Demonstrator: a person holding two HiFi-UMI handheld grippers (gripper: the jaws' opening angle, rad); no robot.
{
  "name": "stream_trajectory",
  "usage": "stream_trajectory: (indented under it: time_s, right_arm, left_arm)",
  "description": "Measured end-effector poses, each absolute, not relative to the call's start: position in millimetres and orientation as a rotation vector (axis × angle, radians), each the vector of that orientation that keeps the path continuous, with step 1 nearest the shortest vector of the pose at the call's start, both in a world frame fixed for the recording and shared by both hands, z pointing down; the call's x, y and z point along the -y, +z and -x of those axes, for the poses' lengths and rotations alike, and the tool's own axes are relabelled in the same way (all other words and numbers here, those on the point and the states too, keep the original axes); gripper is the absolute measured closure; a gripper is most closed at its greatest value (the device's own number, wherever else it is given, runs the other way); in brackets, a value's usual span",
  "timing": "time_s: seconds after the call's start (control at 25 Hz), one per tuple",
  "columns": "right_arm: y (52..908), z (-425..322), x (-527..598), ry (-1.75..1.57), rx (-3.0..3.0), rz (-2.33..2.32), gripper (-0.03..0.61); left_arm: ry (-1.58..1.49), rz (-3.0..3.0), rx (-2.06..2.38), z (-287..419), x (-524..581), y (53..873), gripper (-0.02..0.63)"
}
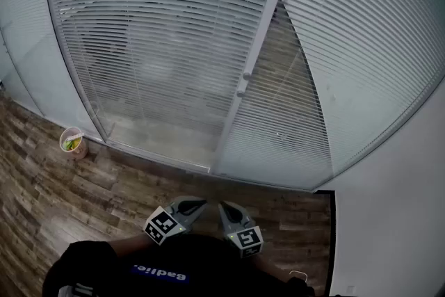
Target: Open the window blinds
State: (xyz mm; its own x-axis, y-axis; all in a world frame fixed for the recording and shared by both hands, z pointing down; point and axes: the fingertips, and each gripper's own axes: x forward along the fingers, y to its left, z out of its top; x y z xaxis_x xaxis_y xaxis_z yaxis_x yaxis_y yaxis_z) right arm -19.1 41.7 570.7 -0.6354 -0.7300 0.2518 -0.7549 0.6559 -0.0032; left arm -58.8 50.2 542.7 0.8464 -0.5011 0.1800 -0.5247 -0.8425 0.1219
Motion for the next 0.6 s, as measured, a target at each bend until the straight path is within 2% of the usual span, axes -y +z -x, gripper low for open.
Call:
stream_trajectory:
  time_s: [0.6]
  right_arm:
    - [559.5, 7.9, -44.9, 0.162, 2.680, -1.231, 0.574]
  left_arm:
    - [0.223, -2.855, 0.810, 46.8, -53.8, 540.9, 0.614]
